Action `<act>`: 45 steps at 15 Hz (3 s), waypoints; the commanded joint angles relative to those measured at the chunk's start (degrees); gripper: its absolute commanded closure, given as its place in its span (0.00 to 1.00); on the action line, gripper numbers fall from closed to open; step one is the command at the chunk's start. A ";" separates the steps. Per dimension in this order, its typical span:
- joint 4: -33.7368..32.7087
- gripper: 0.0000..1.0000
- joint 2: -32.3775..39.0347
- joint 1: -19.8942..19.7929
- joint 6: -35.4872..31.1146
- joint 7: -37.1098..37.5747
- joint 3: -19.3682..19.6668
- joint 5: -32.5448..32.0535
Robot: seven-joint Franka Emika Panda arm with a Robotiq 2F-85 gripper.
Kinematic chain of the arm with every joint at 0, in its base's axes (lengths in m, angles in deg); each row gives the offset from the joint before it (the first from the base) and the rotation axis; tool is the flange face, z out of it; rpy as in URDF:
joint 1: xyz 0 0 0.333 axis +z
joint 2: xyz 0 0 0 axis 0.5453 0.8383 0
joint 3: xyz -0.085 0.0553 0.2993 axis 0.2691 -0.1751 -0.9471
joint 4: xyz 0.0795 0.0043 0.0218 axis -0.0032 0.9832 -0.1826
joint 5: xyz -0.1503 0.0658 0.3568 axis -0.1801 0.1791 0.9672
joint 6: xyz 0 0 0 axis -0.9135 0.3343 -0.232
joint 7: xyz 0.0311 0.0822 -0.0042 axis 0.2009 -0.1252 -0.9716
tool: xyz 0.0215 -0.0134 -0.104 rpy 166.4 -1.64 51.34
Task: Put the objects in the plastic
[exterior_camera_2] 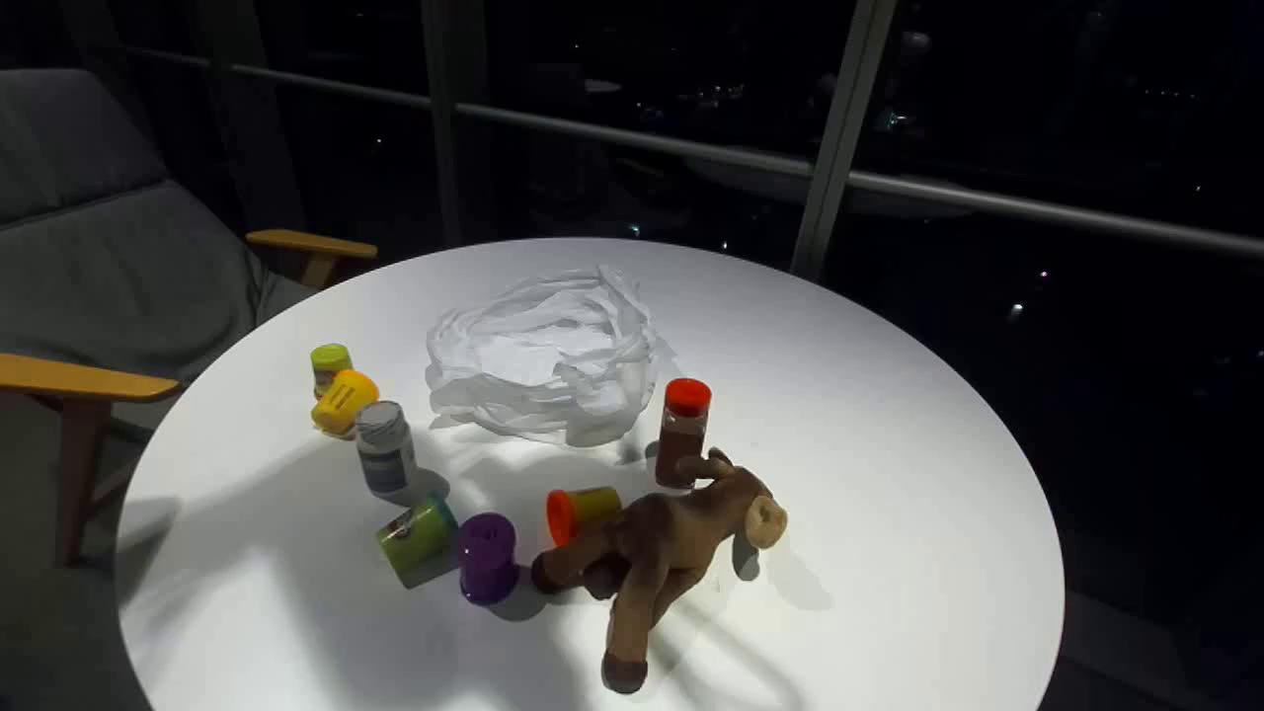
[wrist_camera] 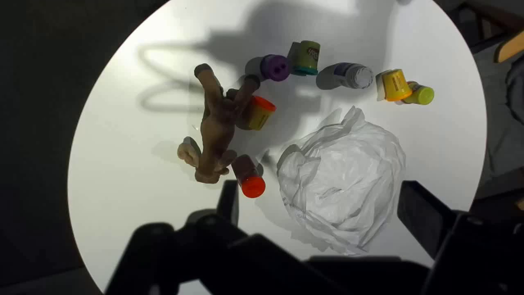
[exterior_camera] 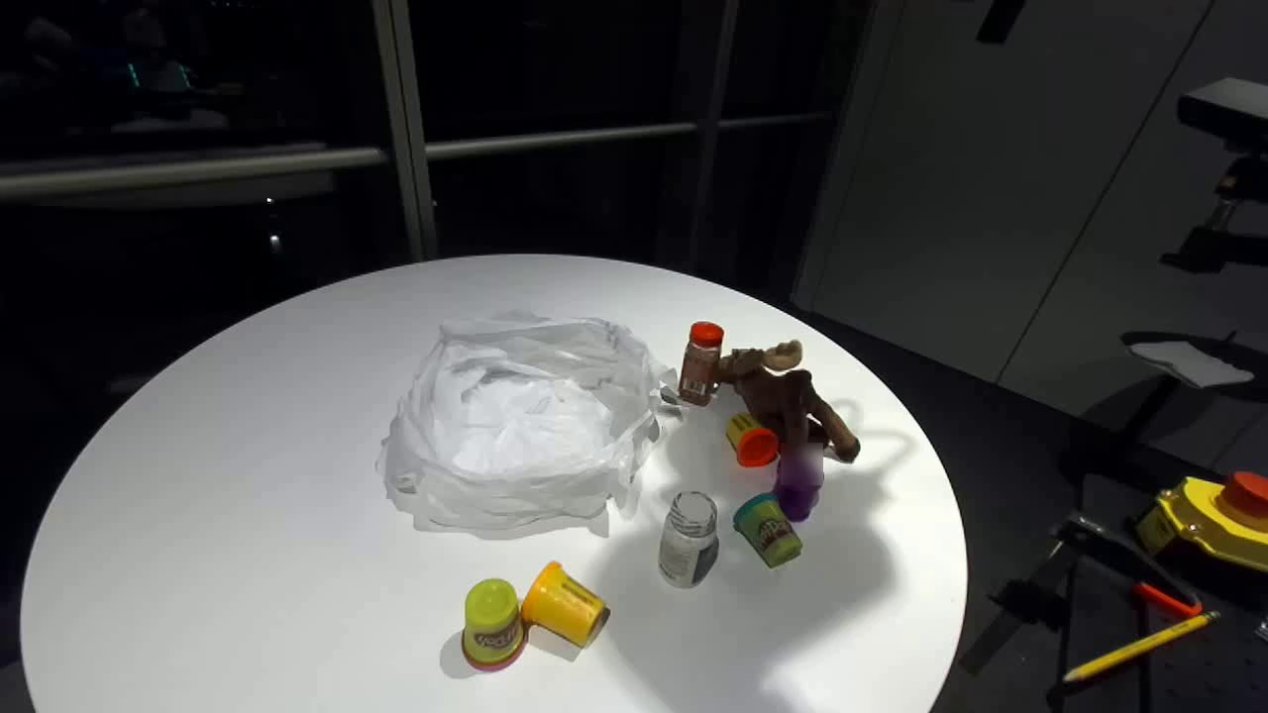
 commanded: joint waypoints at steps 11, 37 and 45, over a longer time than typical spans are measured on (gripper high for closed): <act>-0.66 0.00 -0.22 -1.84 0.19 -0.42 -1.59 0.49; 19.28 0.00 18.64 -0.09 -51.28 8.18 -11.77 -4.50; 13.01 0.00 34.19 -0.57 -57.92 5.96 -13.32 -7.42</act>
